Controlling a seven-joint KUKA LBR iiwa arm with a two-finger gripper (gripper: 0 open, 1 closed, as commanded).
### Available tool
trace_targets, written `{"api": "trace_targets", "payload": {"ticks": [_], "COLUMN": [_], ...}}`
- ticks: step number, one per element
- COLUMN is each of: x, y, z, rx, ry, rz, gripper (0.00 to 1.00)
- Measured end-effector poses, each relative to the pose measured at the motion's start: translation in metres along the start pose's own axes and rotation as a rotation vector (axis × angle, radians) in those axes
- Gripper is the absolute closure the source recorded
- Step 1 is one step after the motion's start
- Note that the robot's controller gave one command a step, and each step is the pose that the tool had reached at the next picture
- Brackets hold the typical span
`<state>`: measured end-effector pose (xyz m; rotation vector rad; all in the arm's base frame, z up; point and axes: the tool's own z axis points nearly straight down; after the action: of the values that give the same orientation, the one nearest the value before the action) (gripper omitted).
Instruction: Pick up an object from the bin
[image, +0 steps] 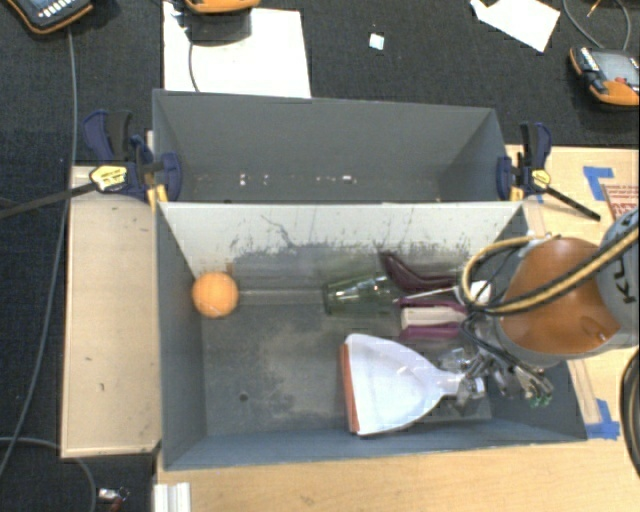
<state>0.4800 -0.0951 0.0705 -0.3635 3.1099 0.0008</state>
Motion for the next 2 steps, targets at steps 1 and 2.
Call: {"api": "trace_targets", "payload": {"ticks": [1, 2], "x": [0.0, -0.0002], "y": [0.0, 0.0], "z": [0.0, -0.0005], "rx": [0.0, 0.0], "ry": [0.0, -0.001], "rz": [0.0, -0.002], "gripper": [1.0, 1.0]}}
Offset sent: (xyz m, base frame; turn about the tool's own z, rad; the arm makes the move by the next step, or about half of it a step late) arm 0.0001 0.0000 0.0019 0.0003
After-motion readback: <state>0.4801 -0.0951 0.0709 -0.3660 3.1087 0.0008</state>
